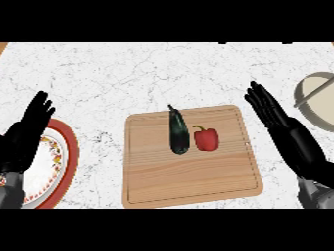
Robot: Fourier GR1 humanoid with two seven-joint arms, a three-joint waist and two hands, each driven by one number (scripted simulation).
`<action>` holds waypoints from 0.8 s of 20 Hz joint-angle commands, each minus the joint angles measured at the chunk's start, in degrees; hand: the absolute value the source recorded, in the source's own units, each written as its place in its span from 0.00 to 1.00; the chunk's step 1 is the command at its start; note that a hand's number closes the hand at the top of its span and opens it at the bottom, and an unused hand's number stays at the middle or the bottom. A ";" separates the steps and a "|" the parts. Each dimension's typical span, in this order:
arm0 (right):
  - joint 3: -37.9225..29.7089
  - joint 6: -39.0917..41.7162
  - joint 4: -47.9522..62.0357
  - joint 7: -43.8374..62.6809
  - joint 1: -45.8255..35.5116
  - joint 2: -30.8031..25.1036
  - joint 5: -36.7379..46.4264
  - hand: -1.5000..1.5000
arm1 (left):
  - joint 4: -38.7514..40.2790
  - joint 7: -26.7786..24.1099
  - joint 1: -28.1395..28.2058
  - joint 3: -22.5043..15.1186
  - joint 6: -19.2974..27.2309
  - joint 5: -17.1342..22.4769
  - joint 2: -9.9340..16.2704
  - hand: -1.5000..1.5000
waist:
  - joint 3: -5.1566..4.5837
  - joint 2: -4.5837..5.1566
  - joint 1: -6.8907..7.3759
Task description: Pick the bell pepper from the cutting board and place it in the tiered basket
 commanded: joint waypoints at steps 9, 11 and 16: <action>-14.41 -31.73 11.61 5.43 11.89 8.71 5.36 0.00 | 0.61 -2.02 -0.65 0.40 5.23 -10.60 5.58 0.50 | -0.85 -1.23 -5.10; -13.52 -40.46 9.40 3.75 13.44 15.85 7.18 0.00 | 1.44 -2.76 -0.80 -1.61 5.65 -12.48 4.44 0.50 | -0.74 -1.73 -4.01; -2.86 -51.32 -6.98 13.64 20.81 14.86 20.35 0.00 | -0.04 -0.15 -3.79 -6.15 9.21 -17.41 0.09 0.50 | -0.71 -2.06 -1.73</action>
